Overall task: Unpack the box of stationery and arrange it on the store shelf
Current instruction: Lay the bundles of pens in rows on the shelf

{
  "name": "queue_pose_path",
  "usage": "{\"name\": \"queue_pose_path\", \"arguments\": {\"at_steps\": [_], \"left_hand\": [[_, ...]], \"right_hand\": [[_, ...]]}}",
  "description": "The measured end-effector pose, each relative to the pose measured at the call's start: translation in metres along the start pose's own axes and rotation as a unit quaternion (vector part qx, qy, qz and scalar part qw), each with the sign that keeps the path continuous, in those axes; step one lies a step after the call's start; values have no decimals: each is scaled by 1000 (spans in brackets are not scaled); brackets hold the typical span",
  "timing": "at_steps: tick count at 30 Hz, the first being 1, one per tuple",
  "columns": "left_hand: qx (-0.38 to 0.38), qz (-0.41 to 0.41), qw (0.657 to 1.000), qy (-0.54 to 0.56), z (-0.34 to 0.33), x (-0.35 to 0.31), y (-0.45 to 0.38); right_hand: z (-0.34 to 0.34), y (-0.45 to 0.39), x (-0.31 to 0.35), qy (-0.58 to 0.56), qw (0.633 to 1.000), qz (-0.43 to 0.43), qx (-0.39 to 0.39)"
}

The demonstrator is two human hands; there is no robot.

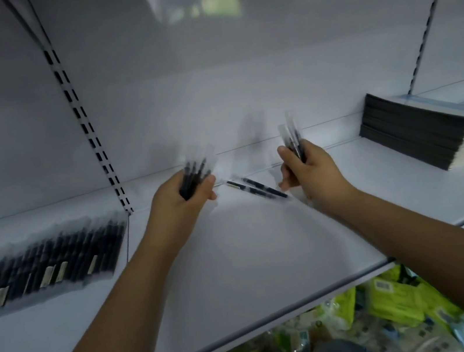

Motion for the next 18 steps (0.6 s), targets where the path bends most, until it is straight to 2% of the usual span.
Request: {"name": "queue_pose_path", "arguments": {"at_steps": [4,6,8,10,15,18], "left_hand": [[-55,15,995,83,11,3,-6],[-40,21,997,66,5,9,-6],[-15,33,998,50,-3,16,-4],[14,50,997,48,-11,23,-1],[47,49,995,75,-21,29,0],[39,25,998,39,-19,28,2]], "right_hand": [[-9,-15,11,-32,999,17,13],[-14,-24,6,62,997,54,6],[-28,-29,3,242,961,127,40],[-46,-30,-5,351,921,135,98],[-67,-37,-19,452,866,96,190],[-66,-33,-12,509,820,120,233]]}}
Point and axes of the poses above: each hand's wrist, its own y-axis away from the middle knuckle, its own z-axis out of the back of the hand, x = y × z, the point moved 10 cm from there along -y, towards the middle knuckle, and after that the axes turned 14 degrees about -x, right-handed, at the moved point
